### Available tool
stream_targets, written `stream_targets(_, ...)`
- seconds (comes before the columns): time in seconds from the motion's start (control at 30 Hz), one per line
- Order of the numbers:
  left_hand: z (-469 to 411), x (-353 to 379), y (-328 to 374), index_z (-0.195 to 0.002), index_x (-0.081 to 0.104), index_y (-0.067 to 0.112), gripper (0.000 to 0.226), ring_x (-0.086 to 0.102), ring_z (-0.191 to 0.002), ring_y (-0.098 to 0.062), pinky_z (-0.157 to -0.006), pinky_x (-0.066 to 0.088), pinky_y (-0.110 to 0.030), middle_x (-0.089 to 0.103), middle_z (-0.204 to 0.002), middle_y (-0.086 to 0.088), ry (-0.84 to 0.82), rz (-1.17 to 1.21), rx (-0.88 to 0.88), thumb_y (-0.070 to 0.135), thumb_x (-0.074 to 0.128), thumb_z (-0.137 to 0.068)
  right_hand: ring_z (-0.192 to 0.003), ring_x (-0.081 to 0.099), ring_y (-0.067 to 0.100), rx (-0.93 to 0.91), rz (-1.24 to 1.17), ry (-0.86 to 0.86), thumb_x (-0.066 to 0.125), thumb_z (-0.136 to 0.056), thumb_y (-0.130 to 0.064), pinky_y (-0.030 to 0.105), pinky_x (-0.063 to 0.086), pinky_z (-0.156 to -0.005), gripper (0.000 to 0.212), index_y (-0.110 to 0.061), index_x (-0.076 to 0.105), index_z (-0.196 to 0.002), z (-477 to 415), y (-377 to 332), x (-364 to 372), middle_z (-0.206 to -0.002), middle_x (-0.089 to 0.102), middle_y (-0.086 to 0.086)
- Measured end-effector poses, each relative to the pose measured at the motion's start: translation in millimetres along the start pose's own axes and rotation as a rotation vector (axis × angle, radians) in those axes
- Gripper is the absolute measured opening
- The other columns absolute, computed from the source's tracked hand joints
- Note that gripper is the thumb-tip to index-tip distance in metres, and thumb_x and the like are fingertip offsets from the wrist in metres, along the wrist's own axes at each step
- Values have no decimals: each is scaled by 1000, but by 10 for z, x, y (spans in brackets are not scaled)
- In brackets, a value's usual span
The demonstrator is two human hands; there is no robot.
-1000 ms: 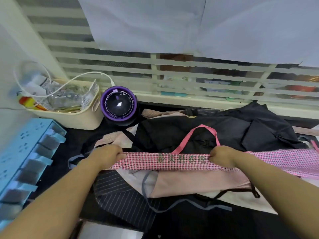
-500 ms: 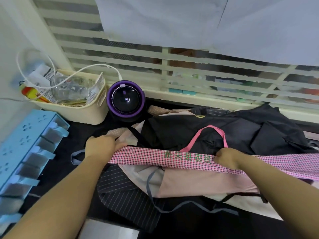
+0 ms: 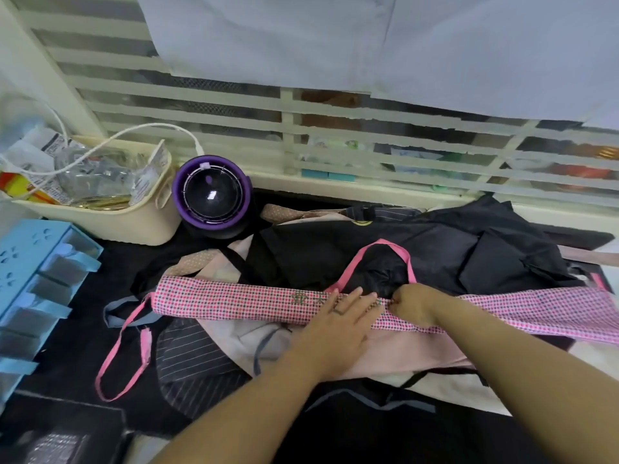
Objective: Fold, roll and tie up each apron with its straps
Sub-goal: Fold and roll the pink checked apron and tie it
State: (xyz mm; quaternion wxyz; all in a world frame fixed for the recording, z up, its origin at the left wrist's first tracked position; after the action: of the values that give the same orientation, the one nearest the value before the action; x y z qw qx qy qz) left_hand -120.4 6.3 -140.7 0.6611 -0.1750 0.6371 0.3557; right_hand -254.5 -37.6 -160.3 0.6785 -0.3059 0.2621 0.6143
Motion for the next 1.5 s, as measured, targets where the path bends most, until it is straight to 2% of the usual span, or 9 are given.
stream_targets(0.13,-117,366,-23,-150,-16,27,76,-19,-145,-18,-112,-16,-51,-34,-145,9,-214,-2,-103,57,-4,-81,-106,57,31,-45,16,53,42,-97,-31,29,38,-78,36,-5,63,-111,43,30,-5,-119,62,15)
stream_targets(0.33,-115,448,-94,-141,-28,30,76,-26,-143,-14,-112,-19,-54,-34,-150,10,-232,-37,-188,73,-9,-82,-100,59,25,-12,110,88,54,-91,-45,32,43,-75,27,-21,59,-104,323,607,-132,-105,62,1)
stream_targets(0.43,-130,480,-49,-134,-34,29,87,-32,-136,-10,-107,-23,-51,-39,-144,11,-236,-24,-190,71,-30,-59,-82,55,23,49,98,41,60,-88,-31,30,42,-70,19,-22,52,-73,465,1139,-136,-82,57,0)
stream_targets(0.6,-129,503,-77,-135,-34,28,100,-33,-134,-10,-105,-27,-49,-40,-143,12,-203,-29,-207,74,-45,-47,-77,53,26,133,120,34,52,-88,-10,29,39,-69,14,-15,63,-93,529,1706,-160,-90,61,8)
stream_targets(0.73,-137,557,-89,-134,-37,26,100,-37,-133,-13,-100,-34,-46,-44,-140,12,-193,-65,-209,75,-44,-48,-77,51,27,180,161,28,47,-85,0,29,38,-67,18,-12,50,-71,535,1902,-211,-73,53,4)
stream_targets(0.9,-109,555,-139,-147,24,18,75,34,-138,-27,-111,-10,-45,22,-155,0,-163,-173,-241,65,2,-94,-85,56,30,203,246,-73,52,-86,-6,34,48,-79,6,-10,55,-83,450,1996,-216,-84,56,6)
stream_targets(1.17,-105,573,-148,-145,30,19,65,43,-129,-19,-109,9,-45,40,-147,-1,-175,-185,-249,60,13,-98,-90,49,24,486,150,-97,46,-97,-12,28,43,-88,27,-7,54,-122,655,2489,-288,-109,55,6)
stream_targets(1.3,-81,591,-149,-145,30,18,65,44,-130,-19,-110,9,-45,40,-147,-1,-212,-201,-255,59,14,-98,-81,56,20,503,176,62,48,-92,-16,30,42,-87,12,-16,55,-82,720,2640,-272,-79,58,-4)
stream_targets(1.5,-74,582,-130,-146,31,16,65,45,-129,-23,-109,9,-46,38,-148,-4,-237,-242,-241,58,15,-99,-122,46,29,143,37,962,55,-71,-6,60,14,-114,48,-18,61,-117,1022,1873,-539,-123,56,8)
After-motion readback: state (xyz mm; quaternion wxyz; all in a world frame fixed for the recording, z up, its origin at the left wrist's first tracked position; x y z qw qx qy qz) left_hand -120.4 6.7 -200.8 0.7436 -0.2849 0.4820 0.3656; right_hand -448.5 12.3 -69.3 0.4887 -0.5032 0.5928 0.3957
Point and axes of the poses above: each hand's wrist, its own z-axis away from the middle knuckle, its own x-axis out of the palm, y = z × x, the point moved 8 cm from there along -z, towards the middle knuckle
